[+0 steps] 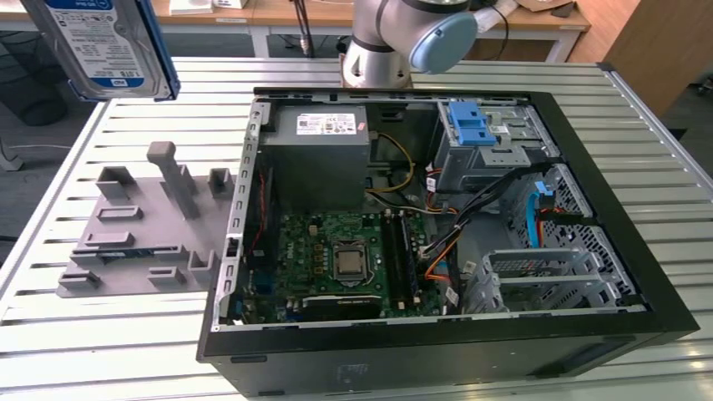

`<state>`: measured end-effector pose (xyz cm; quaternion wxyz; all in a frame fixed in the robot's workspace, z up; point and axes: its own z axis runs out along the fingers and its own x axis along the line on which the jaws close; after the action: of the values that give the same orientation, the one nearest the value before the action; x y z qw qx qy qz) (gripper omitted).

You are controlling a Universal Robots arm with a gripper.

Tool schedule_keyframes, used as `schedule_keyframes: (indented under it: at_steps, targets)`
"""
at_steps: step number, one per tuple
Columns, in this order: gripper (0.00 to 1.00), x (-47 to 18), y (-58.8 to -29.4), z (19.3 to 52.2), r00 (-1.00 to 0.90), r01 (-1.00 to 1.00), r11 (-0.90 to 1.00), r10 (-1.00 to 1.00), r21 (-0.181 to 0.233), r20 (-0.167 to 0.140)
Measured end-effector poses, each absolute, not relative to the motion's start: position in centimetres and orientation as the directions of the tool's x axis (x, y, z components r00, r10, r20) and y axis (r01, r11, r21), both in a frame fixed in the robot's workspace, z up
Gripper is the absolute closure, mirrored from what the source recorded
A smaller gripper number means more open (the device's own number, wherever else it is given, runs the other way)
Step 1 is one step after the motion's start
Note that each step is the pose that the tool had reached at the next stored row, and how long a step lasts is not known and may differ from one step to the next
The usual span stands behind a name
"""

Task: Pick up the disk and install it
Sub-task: 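Pick up the disk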

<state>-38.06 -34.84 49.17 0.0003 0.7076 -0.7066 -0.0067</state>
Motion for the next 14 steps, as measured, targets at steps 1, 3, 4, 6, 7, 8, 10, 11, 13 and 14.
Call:
schedule_keyframes:
  at_steps: [1, 3, 4, 6, 7, 8, 10, 11, 13, 14]
  targets:
    - [0.64, -37.9, -34.8, 49.2, 0.001, -1.000, -0.001, -1.000, 0.010, -0.009]
    - [0.64, -37.7, -34.8, 49.2, 0.001, -1.000, -0.001, -1.000, 0.010, -0.009]
    - [0.64, -37.5, -34.8, 49.2, 0.001, -1.000, -0.001, -1.000, 0.010, -0.009]
    - [0.64, -37.2, -34.8, 49.2, 0.001, -1.000, -0.001, -1.000, 0.010, -0.009]
    - [0.64, -37.0, -34.8, 49.2, 0.001, -1.000, -0.001, -1.000, 0.010, -0.009]
    - [0.64, -36.9, -34.8, 49.2, 0.001, -1.000, -0.001, -1.000, 0.010, -0.009]
    - [0.64, -36.6, -34.8, 49.2, 0.001, -1.000, -0.001, -1.000, 0.010, -0.009]
    - [0.64, -36.5, -34.8, 49.2, 0.001, -1.000, -0.001, -1.000, 0.010, -0.009]
    - [0.64, -36.3, -34.8, 49.2, 0.001, -1.000, -0.001, -1.000, 0.010, -0.009]
    - [0.64, -36.2, -34.8, 49.2, 0.001, -1.000, -0.001, -1.000, 0.010, -0.009]
